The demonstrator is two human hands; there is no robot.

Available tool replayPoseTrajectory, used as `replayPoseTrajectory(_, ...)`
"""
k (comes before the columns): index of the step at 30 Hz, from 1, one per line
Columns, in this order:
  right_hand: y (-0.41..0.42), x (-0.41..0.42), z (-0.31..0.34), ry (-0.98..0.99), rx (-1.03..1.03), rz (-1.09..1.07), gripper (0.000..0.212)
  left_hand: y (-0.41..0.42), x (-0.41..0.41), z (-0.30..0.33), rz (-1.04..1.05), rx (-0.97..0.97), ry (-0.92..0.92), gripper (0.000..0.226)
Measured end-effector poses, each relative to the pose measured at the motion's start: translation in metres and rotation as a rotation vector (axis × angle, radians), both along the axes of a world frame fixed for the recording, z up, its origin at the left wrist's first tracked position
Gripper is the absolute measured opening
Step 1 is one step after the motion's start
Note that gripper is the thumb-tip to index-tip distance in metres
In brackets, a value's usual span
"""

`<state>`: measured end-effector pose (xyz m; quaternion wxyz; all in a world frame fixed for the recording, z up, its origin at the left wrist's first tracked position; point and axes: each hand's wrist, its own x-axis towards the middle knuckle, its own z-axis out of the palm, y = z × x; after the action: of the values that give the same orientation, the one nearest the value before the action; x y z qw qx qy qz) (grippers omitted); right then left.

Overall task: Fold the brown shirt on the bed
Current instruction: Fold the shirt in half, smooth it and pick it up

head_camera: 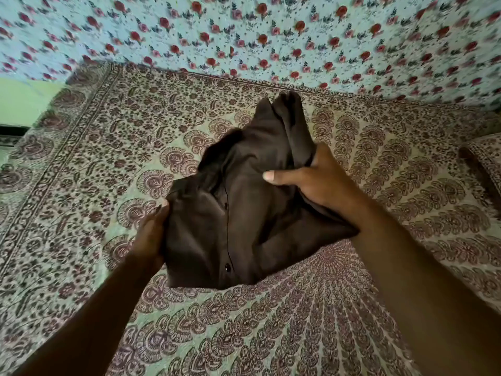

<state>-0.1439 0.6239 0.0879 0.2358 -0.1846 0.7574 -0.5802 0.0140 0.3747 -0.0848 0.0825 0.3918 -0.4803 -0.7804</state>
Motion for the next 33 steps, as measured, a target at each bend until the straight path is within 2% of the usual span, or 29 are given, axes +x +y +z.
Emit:
replayPoseTrajectory(3, 0.001, 0.046, -0.020, -0.047, 0.046, -0.034, 0.033, -0.013, 0.042, 0.008, 0.080, -0.158, -0.052, 0.026)
replayPoseTrajectory(7, -0.001, 0.107, -0.044, -0.154, 0.030, -0.036, 0.032, -0.037, 0.091, 0.020, 0.151, -0.276, -0.118, 0.049)
replayPoseTrajectory(8, -0.004, 0.121, -0.049, -0.179, 0.021, -0.036, 0.032, -0.043, 0.101, 0.027, 0.144, -0.314, -0.130, 0.050)
replayPoseTrajectory(11, -0.017, 0.165, -0.056, -0.248, -0.005, -0.055, 0.033, -0.060, 0.133, 0.052, 0.060, -0.466, -0.126, 0.031)
replayPoseTrajectory(15, -0.045, 0.224, -0.066, -0.285, -0.057, -0.161, 0.031, -0.094, 0.185, 0.067, -0.013, -0.811, -0.170, 0.055)
replayPoseTrajectory(18, -0.074, 0.271, -0.079, -0.332, -0.075, -0.169, 0.030, -0.122, 0.232, 0.063, 0.003, -0.972, -0.255, 0.055)
replayPoseTrajectory(24, -0.143, 0.347, -0.110, -0.422, -0.051, -0.138, 0.029, -0.182, 0.327, 0.044, 0.011, -1.054, -0.425, 0.044)
replayPoseTrajectory(29, -0.205, 0.400, -0.149, -0.507, -0.044, -0.217, 0.030, -0.248, 0.392, 0.021, -0.035, -1.117, -0.507, 0.051)
replayPoseTrajectory(33, -0.240, 0.429, -0.190, -0.601, -0.066, -0.276, 0.035, -0.301, 0.426, -0.001, -0.051, -1.057, -0.524, 0.050)
